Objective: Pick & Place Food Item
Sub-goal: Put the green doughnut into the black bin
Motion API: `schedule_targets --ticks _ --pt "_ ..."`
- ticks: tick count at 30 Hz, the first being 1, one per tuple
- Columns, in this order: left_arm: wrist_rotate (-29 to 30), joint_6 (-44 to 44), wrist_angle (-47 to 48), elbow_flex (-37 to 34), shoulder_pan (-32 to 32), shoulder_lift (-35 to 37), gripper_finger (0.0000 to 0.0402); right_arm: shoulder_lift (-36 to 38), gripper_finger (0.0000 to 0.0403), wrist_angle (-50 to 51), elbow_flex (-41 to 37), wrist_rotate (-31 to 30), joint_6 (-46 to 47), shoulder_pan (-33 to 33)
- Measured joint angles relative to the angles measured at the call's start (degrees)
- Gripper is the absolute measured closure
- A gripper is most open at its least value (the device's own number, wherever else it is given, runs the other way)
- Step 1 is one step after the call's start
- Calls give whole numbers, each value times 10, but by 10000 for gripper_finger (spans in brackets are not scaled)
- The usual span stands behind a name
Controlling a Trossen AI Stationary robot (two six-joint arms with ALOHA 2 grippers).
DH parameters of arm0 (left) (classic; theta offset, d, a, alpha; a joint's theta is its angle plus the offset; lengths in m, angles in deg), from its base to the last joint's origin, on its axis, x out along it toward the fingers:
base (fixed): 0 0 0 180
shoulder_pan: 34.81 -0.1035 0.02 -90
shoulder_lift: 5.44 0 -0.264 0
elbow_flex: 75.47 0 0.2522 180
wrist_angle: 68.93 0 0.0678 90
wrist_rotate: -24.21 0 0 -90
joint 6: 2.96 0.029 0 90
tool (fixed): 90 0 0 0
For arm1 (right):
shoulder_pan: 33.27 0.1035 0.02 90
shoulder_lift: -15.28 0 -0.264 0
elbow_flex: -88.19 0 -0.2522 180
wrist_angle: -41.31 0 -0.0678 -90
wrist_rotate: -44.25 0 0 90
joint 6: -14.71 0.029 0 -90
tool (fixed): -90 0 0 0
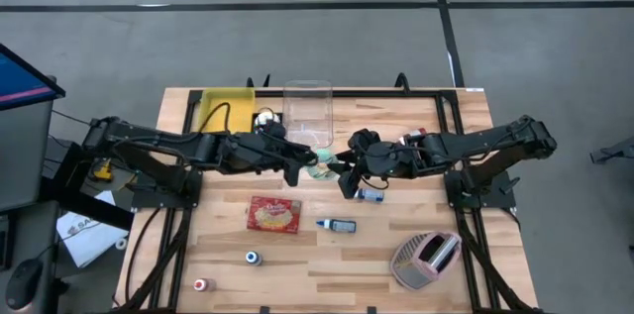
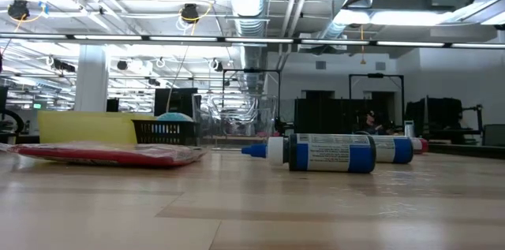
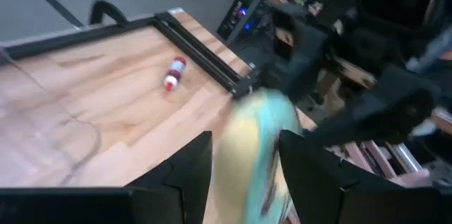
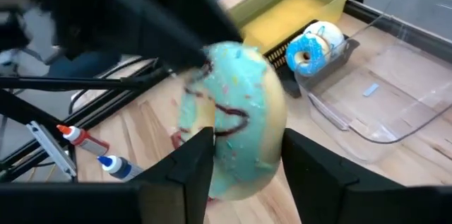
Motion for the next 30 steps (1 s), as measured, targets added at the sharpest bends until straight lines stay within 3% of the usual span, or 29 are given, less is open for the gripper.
schedule_targets --ticks 11,19,22,26,30 --pt "-17 19 51 0 2 18 236 0 250 -17 0 -1 0 6" --pt "-105 61 183 0 21 16 193 0 250 24 0 -4 37 33" --pt "-112 93 189 -1 46 16 183 0 250 50 0 -6 64 47" --pt "-173 127 193 -1 74 16 179 0 250 73 0 -6 92 65" --pt "-159 128 213 0 85 16 184 0 250 93 0 -26 114 83"
